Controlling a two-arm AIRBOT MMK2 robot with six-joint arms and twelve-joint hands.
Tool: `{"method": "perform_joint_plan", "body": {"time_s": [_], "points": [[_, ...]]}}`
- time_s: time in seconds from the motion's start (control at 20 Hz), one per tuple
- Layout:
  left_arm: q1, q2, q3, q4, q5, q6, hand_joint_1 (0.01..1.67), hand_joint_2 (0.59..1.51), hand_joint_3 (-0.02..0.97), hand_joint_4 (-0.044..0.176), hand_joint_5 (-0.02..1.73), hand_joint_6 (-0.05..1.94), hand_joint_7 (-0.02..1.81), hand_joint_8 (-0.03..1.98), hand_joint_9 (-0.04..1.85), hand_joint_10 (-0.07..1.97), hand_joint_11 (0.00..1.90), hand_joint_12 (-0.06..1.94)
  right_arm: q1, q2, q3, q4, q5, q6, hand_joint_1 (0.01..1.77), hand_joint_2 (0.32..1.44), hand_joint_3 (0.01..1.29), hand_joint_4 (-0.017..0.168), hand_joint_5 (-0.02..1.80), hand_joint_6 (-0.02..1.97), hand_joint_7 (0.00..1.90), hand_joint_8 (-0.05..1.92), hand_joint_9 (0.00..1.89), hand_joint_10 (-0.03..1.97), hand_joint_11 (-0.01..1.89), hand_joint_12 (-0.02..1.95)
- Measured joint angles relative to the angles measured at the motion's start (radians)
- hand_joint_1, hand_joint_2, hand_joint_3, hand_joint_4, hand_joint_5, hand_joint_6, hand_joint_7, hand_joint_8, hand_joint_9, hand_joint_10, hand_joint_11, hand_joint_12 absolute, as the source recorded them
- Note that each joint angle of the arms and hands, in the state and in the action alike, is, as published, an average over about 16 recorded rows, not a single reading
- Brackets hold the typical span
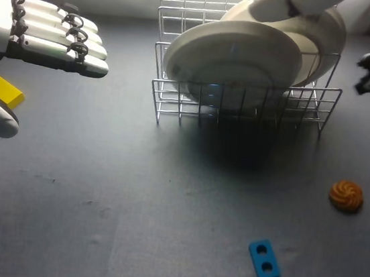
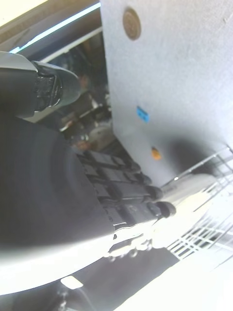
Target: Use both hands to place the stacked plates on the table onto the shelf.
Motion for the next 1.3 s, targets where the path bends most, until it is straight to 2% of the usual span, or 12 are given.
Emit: {"method": "perform_joint_plan", "body": {"time_s": [0.2,0.45,0.55,0.65,0.8,1.1,1.3], "points": [[-0.01,0.005,-0.013,0.0,-0.005,0.001,0.02,1.19,0.013,-0.004,0.02,0.01,0.02,0.0,0.02,0.01,0.02,0.01,0.021,0.092,-0.063,-0.001,0.035,-0.077,1.09,1.07,0.01,-0.003,0.81,0.02,0.9,0.01,0.9,0.15,0.47,1.34],[-0.027,0.015,-0.035,0.008,-0.018,0.009,0.01,1.191,0.013,-0.004,0.03,0.01,0.04,0.0,0.03,0.01,0.02,0.01,0.032,0.245,-0.163,-0.003,0.093,-0.194,1.04,1.08,0.01,-0.003,0.8,0.02,0.89,0.01,0.89,0.14,0.43,1.36],[-0.034,0.02,-0.047,0.015,-0.024,0.015,0.02,1.197,0.013,-0.003,0.08,0.02,0.1,0.01,0.08,0.03,0.03,0.09,0.028,0.307,-0.2,-0.002,0.118,-0.24,1.0,1.09,0.01,-0.003,0.81,0.03,0.89,0.04,0.87,0.19,0.42,1.4],[-0.04,0.025,-0.057,0.024,-0.031,0.022,0.02,1.204,0.013,-0.002,0.15,0.13,0.18,0.11,0.14,0.13,0.07,0.31,0.019,0.365,-0.232,0.0,0.142,-0.282,0.93,1.09,0.01,-0.003,0.82,0.11,0.88,0.19,0.84,0.37,0.41,1.46],[-0.045,0.032,-0.07,0.036,-0.04,0.032,0.02,1.206,0.014,-0.001,0.29,0.46,0.33,0.44,0.28,0.47,0.2,0.66,0.003,0.443,-0.272,0.003,0.168,-0.334,0.83,1.07,0.01,-0.003,0.8,0.44,0.87,0.53,0.83,0.7,0.46,1.57],[-0.051,0.041,-0.088,0.058,-0.05,0.051,0.05,1.193,0.014,0.01,0.78,1.15,0.86,1.12,0.8,1.16,0.7,1.37,-0.036,0.566,-0.341,0.013,0.185,-0.4,0.62,1.02,0.01,-0.003,0.79,1.1,0.88,1.22,0.85,1.35,0.63,1.76],[-0.051,0.043,-0.094,0.065,-0.053,0.057,0.06,1.189,0.014,0.015,1.0,1.54,1.09,1.51,1.02,1.55,0.93,1.8,-0.056,0.599,-0.359,0.02,0.185,-0.416,0.52,0.99,0.01,-0.003,0.78,1.48,0.88,1.63,0.84,1.76,0.72,1.88]]}}
